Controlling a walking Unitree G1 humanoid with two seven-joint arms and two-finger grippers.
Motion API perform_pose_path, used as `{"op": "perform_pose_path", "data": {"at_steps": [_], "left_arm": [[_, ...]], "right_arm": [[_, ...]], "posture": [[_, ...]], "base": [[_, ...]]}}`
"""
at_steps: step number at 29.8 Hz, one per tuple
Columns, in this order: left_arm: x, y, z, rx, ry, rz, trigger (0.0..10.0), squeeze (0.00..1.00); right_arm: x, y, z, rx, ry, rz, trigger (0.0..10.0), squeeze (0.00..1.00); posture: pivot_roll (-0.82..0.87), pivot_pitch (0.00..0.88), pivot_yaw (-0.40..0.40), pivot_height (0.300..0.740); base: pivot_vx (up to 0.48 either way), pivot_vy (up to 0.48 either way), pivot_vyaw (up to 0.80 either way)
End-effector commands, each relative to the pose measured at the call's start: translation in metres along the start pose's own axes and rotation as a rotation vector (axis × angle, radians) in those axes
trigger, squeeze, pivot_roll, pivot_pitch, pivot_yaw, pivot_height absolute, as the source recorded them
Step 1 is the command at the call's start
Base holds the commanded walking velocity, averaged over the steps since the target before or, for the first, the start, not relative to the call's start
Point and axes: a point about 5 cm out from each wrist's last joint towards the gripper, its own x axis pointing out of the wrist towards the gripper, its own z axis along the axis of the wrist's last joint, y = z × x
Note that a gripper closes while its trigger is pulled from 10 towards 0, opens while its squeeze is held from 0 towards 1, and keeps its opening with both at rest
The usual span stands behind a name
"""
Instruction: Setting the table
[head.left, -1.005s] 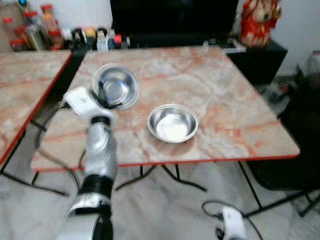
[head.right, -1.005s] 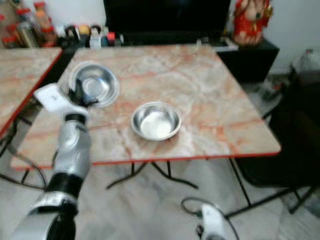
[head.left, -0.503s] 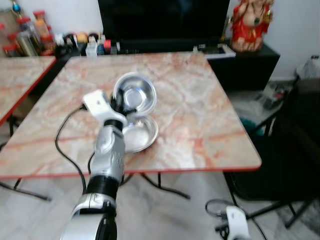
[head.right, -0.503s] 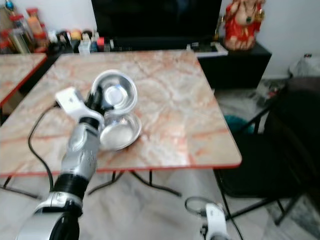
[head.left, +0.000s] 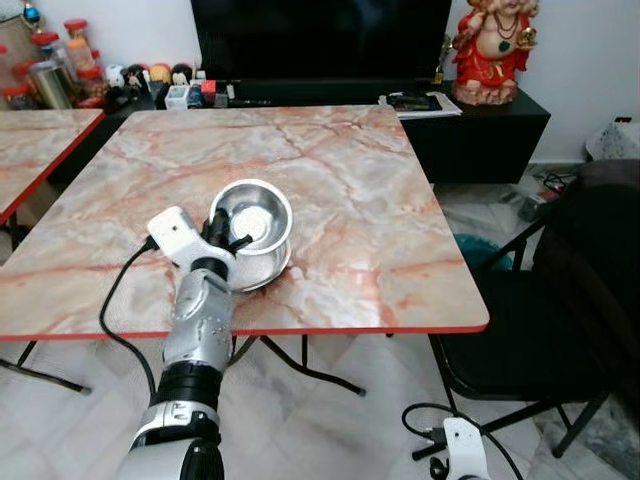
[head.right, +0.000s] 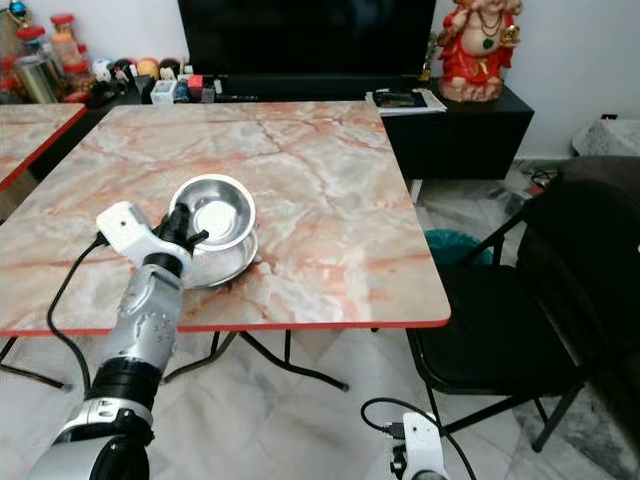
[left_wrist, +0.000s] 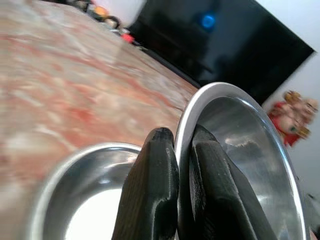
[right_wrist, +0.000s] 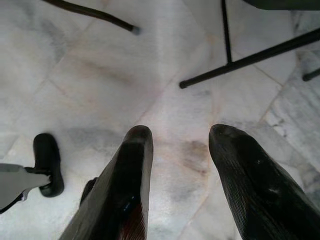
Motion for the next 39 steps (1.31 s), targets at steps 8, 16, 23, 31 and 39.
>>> {"op": "perform_pose_path", "data": {"at_steps": [8,16,23,31,39], "left_arm": [[0.013,-0.011,-0.005,-0.008,0.097,0.067,10.0,0.00],[0.012,-0.008,-0.016,0.041,0.186,0.110,10.0,0.00],[0.012,-0.002,-0.021,0.070,0.240,0.168,10.0,0.00],[0.010,-0.005,-0.030,0.101,0.280,0.153,10.0,0.00],[0.013,-0.017,-0.030,0.079,0.268,0.140,10.0,0.00]], "right_arm": [[0.000,-0.001,0.000,-0.007,0.000,-0.001,10.0,0.00],[0.000,-0.002,-0.001,0.000,0.002,-0.003,10.0,0.00],[0.000,-0.001,0.000,-0.001,-0.002,0.001,10.0,0.00],[0.000,-0.001,0.002,-0.002,-0.006,0.001,10.0,0.00],[0.000,-0.001,0.001,-0.004,-0.003,0.006,10.0,0.00]], "posture": [[-0.07,0.000,0.005,0.740],[-0.07,0.000,0.005,0.740],[-0.07,0.000,0.002,0.740],[-0.07,0.000,0.003,0.740],[-0.08,0.000,0.003,0.740]], "base": [[0.000,0.000,0.00],[0.000,0.000,0.00],[0.000,0.000,0.00],[0.000,0.000,0.00],[0.000,0.000,0.00]]}}
